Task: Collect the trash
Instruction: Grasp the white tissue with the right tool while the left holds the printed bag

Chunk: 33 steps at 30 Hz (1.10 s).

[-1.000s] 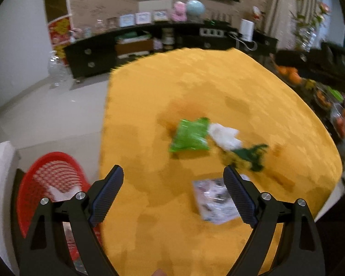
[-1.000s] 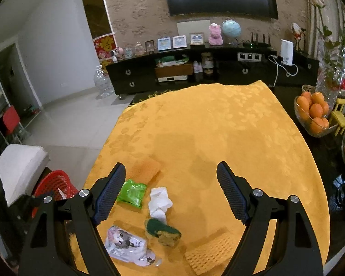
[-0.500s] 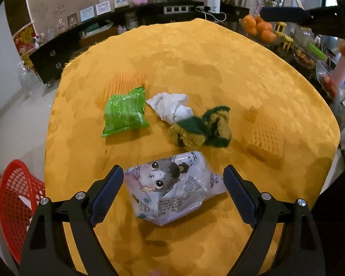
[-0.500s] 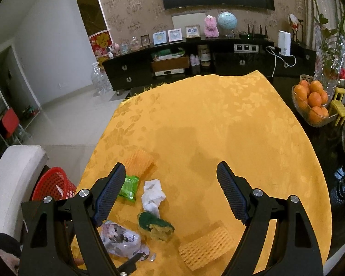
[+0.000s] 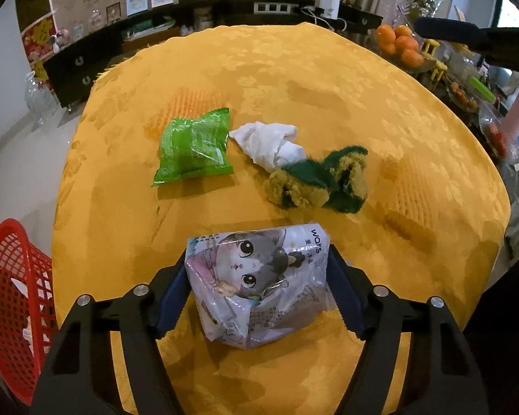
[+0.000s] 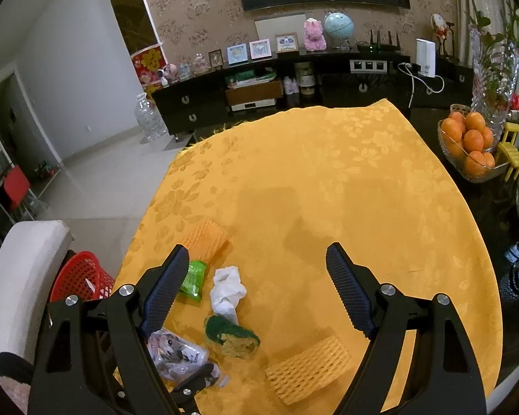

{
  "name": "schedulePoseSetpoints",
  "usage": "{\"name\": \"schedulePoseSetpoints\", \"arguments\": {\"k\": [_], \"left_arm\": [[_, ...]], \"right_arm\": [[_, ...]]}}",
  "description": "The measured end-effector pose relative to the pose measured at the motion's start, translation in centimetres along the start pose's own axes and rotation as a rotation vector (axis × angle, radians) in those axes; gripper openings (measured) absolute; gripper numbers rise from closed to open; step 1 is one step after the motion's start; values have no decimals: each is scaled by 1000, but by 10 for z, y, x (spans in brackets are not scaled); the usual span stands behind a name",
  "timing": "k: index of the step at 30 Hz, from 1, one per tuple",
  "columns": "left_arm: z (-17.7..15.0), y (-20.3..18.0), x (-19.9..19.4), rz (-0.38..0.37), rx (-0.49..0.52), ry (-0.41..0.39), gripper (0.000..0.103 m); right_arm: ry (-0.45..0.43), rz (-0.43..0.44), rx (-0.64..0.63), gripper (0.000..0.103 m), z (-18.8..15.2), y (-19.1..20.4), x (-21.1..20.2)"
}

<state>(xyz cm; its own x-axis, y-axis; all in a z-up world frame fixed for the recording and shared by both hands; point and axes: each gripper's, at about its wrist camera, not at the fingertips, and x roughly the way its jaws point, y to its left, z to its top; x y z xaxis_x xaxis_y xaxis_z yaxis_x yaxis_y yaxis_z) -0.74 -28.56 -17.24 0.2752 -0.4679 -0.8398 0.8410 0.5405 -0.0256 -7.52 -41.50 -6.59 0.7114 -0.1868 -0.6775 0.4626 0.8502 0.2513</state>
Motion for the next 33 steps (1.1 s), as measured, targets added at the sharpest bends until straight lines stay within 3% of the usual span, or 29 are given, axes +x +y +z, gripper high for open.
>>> {"name": "schedulePoseSetpoints", "arguments": {"k": [6,13,24,33], "left_arm": [[4,4,-11,4,6,-25,69],[17,33,-44,38,-78,-106,69],[23,79,-84,103,-205,-192,69],[19,96,-97,135,-247,-203,69]], "right_arm": [[13,2,-3,79,0,4,4],[37,-6,-12,79,-5,8,15],[146,-39,-116,79,-25,34,71],[224,-60,-181,76,-39,48,107]]}}
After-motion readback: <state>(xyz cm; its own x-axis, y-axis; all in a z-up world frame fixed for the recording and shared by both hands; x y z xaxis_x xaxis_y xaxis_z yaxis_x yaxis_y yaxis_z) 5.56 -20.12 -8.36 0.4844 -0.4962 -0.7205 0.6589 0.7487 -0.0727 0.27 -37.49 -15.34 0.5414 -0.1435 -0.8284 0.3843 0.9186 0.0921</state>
